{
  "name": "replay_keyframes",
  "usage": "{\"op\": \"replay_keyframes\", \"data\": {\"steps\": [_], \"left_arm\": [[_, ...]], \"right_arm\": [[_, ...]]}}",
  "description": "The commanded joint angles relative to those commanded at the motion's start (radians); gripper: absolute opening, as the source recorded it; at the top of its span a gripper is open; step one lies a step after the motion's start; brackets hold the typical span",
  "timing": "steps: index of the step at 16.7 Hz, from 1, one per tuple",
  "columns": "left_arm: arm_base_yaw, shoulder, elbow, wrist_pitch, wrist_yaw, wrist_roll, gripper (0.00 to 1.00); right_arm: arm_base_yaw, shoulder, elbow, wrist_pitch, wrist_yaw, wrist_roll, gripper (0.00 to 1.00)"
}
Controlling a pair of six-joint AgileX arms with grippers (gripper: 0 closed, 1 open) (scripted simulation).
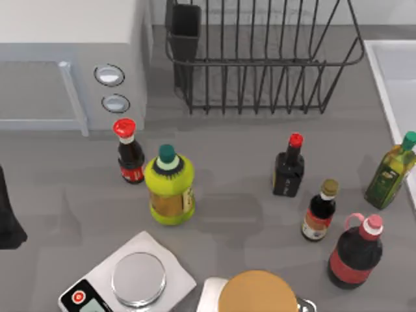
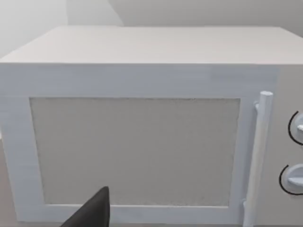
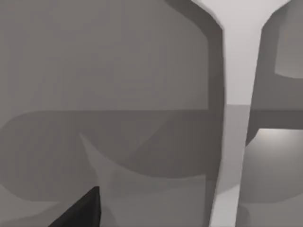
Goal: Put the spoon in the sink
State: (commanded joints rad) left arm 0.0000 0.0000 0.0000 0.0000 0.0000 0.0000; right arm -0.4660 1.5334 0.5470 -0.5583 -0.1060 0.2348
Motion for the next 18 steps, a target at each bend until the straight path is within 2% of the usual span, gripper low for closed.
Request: {"op": "replay_keyframes", "data": {"steps": [12, 18], "left_arm": [[0.000, 0.000, 0.000, 0.000, 0.000, 0.000, 1.00], [0.000, 0.000, 0.000, 0.000, 0.000, 0.000, 1.00]], "right_arm": [[0.000, 0.000, 0.000, 0.000, 0.000, 0.000, 0.02], [0.000, 0.000, 0.000, 0.000, 0.000, 0.000, 0.00]]}}
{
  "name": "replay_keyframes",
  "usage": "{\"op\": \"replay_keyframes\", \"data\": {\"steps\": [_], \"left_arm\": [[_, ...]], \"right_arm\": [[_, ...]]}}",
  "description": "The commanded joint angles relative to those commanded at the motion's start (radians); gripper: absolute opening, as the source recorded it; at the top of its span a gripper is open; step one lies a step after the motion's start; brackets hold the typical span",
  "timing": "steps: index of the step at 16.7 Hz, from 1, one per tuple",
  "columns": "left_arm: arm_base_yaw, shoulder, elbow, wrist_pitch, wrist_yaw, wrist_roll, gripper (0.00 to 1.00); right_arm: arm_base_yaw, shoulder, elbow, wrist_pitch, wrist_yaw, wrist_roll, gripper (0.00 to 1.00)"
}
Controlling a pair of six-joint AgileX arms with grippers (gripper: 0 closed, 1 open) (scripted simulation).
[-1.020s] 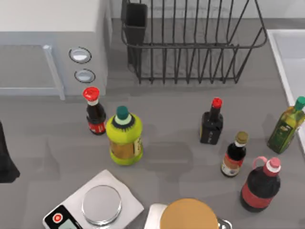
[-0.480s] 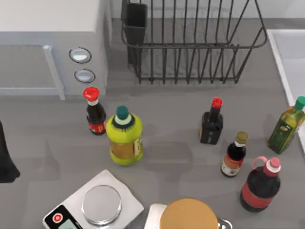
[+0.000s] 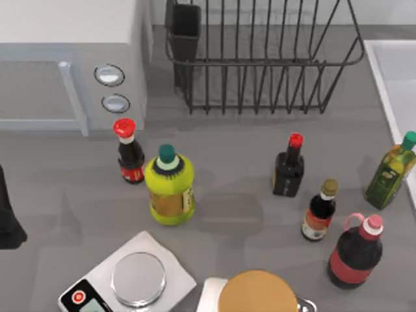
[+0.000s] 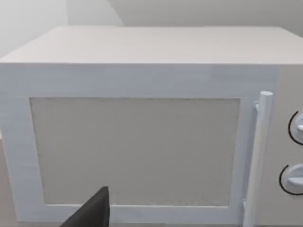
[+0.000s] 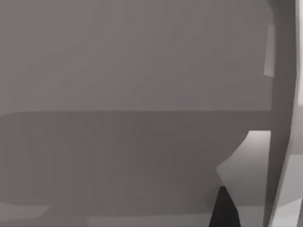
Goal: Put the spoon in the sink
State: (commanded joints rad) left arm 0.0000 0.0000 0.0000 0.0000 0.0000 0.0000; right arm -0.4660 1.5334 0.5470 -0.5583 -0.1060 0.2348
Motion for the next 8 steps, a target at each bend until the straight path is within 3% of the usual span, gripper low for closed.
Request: {"op": "replay_keyframes", "data": {"steps": [2, 3, 8], "left_arm": [[0.000, 0.000, 0.000, 0.000, 0.000, 0.000, 1.00], [0.000, 0.000, 0.000, 0.000, 0.000, 0.000, 1.00], [0.000, 0.000, 0.000, 0.000, 0.000, 0.000, 1.00]], "right_arm": [[0.000, 0.000, 0.000, 0.000, 0.000, 0.000, 0.00], [-0.010, -0.077, 0.042, -0.101, 0.107, -0.015, 0.00], [-0.014, -0.115, 0.128, -0.220, 0.105, -0.017, 0.00]]}}
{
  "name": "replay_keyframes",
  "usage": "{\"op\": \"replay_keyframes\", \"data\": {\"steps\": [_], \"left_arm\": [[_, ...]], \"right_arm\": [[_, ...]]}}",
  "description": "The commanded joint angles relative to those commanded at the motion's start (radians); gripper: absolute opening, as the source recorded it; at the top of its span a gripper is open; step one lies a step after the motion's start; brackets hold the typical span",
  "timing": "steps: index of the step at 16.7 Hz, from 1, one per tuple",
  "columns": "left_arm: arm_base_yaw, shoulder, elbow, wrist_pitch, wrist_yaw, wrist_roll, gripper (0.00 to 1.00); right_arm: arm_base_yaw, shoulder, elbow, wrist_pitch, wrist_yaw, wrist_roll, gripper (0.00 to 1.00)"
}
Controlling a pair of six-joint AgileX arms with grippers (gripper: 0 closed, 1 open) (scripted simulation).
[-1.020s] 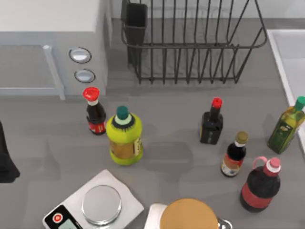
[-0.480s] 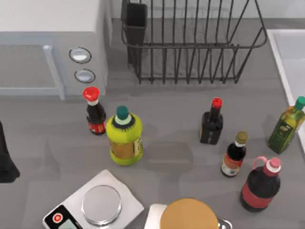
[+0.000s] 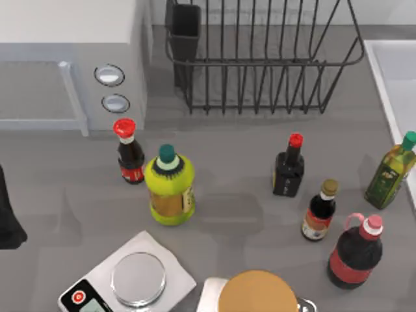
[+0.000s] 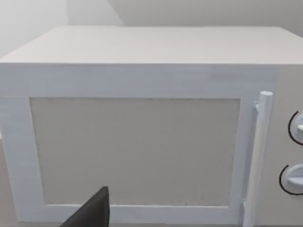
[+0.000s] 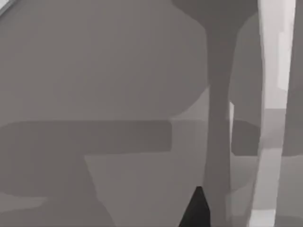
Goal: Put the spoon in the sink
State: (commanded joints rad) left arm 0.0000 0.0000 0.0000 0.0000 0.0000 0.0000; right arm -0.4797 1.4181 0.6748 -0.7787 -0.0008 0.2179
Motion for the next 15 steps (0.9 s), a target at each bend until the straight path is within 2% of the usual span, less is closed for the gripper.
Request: {"op": "replay_keyframes", "data": {"steps": [6, 15], "left_arm": [[0.000, 0.000, 0.000, 0.000, 0.000, 0.000, 1.00], [0.000, 0.000, 0.000, 0.000, 0.000, 0.000, 1.00]], "right_arm": [[-0.003, -0.110, 0.179, -0.312, 0.001, -0.005, 0.00], [0.008, -0.102, 0.242, -0.359, 0.006, 0.009, 0.00]]}}
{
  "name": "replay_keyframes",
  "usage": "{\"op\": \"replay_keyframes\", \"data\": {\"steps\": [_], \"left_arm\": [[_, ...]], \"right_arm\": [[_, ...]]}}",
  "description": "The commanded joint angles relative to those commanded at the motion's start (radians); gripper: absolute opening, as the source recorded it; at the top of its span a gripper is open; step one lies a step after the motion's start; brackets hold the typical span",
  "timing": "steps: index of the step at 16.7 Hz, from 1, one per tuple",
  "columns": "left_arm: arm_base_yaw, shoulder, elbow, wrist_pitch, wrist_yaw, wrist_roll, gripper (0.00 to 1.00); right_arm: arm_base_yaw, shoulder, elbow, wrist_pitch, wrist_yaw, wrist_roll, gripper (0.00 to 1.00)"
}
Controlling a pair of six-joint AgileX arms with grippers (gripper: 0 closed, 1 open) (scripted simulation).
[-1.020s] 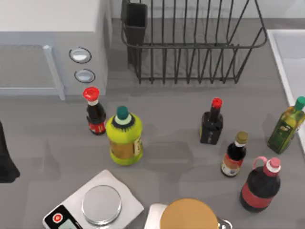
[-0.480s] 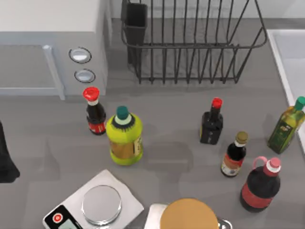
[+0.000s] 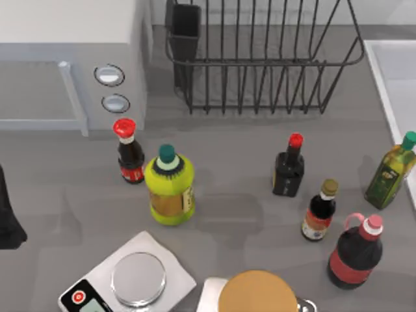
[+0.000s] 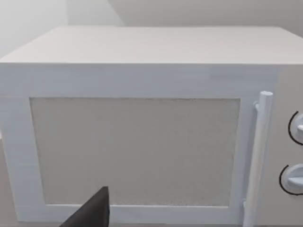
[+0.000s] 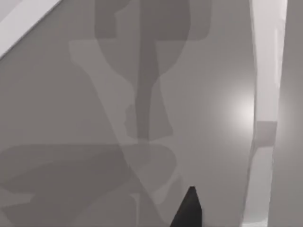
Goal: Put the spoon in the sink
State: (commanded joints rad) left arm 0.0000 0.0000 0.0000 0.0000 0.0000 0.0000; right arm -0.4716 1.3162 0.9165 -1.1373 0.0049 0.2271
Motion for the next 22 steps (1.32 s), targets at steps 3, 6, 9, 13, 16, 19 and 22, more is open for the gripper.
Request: {"op": "replay_keyframes", "data": {"steps": [3, 6, 9, 13, 16, 19, 22], "left_arm": [[0.000, 0.000, 0.000, 0.000, 0.000, 0.000, 1.00], [0.000, 0.000, 0.000, 0.000, 0.000, 0.000, 1.00], [0.000, 0.000, 0.000, 0.000, 0.000, 0.000, 1.00], [0.000, 0.000, 0.000, 0.000, 0.000, 0.000, 1.00], [0.000, 0.000, 0.000, 0.000, 0.000, 0.000, 1.00], [0.000, 0.000, 0.000, 0.000, 0.000, 0.000, 1.00], [0.000, 0.000, 0.000, 0.000, 0.000, 0.000, 1.00]], "right_arm": [[0.035, 0.121, 0.129, -0.033, 0.017, 0.043, 0.00], [0.093, 0.318, 0.353, -0.084, 0.042, 0.105, 0.00], [0.164, 0.547, 0.647, -0.143, 0.072, 0.179, 0.00], [0.265, 0.842, 1.041, -0.209, 0.114, 0.279, 0.00], [0.333, 1.013, 1.266, -0.238, 0.143, 0.343, 0.00], [0.380, 1.126, 1.401, -0.251, 0.165, 0.386, 0.00], [0.395, 1.160, 1.440, -0.254, 0.172, 0.400, 0.00]]}}
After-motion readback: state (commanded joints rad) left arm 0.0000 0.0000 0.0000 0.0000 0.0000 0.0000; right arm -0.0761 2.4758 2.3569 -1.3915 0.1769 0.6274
